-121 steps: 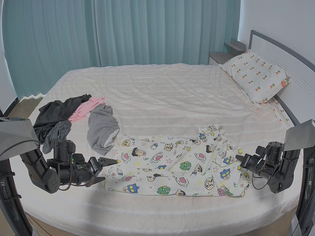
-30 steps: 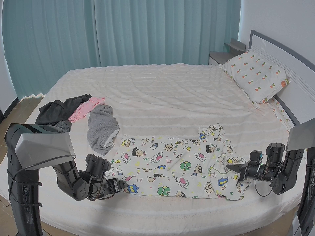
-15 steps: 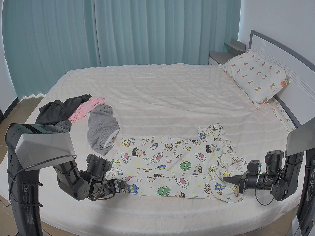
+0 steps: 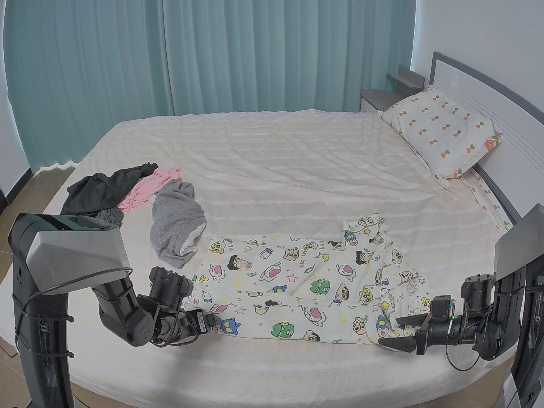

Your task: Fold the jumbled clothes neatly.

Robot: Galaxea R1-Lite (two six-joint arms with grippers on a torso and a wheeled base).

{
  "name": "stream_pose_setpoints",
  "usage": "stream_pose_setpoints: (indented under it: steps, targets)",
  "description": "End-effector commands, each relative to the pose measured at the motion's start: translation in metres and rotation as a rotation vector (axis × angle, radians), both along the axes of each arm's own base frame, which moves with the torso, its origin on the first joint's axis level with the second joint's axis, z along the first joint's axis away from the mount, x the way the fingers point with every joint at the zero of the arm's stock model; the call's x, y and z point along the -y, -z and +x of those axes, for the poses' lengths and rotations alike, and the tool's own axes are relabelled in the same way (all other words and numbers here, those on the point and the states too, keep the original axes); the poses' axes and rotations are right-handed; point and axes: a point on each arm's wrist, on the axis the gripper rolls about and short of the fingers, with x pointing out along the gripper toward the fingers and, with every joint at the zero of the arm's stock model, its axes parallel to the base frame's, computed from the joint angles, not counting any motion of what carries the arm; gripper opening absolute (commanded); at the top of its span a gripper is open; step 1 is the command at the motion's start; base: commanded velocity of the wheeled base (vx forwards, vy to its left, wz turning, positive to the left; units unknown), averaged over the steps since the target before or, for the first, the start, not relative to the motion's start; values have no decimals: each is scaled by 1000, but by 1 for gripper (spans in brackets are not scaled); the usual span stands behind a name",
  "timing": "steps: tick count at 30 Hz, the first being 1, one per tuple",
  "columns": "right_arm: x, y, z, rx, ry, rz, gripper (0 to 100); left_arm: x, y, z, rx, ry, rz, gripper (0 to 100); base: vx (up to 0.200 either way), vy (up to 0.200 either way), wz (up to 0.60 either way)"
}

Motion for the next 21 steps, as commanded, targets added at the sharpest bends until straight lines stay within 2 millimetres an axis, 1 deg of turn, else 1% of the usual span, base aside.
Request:
stream_pose_setpoints:
  steps: [1, 4, 5, 6, 7, 8, 9, 12, 14, 16, 19, 21]
  targets:
    - [-1, 3, -5, -27, -10, 2, 100, 0, 0, -1, -1, 1, 0, 100, 0, 0, 0]
    - [-2, 4, -4, -27, -9, 1, 100, 0, 1, -1, -2, 1, 1, 100, 0, 0, 0]
    - [-1, 2, -1, -10, 0, 3, 100, 0, 0, -1, -1, 1, 0, 100, 0, 0, 0]
    - [2, -4, 9, 36, 32, 7, 100, 0, 1, -1, -2, 1, 1, 100, 0, 0, 0]
    - [3, -6, 12, 47, 45, 8, 100, 0, 0, -1, -1, 1, 0, 100, 0, 0, 0]
    - [6, -12, 23, 86, 120, 0, 100, 0, 1, -1, -3, 1, 1, 100, 0, 0, 0]
    - [6, -14, 27, 97, 146, -3, 100, 0, 0, -1, -2, 1, 1, 100, 0, 0, 0]
    - [8, -23, 48, 148, 285, -18, 100, 0, 1, -1, -3, 1, 1, 100, 0, 0, 0]
    - [7, -27, 57, 154, 332, -46, 100, 0, 0, -1, -1, 1, 0, 100, 0, 0, 0]
    - [3, -31, 61, 125, 351, -74, 100, 0, 0, -1, -2, 1, 1, 100, 0, 0, 0]
    - [-11, -36, 61, 92, 325, -101, 100, 0, 1, -2, -5, 1, 2, 100, 0, 0, 0]
    - [-11, -36, 61, 92, 325, -101, 100, 0, 1, -2, -5, 1, 2, 100, 0, 0, 0]
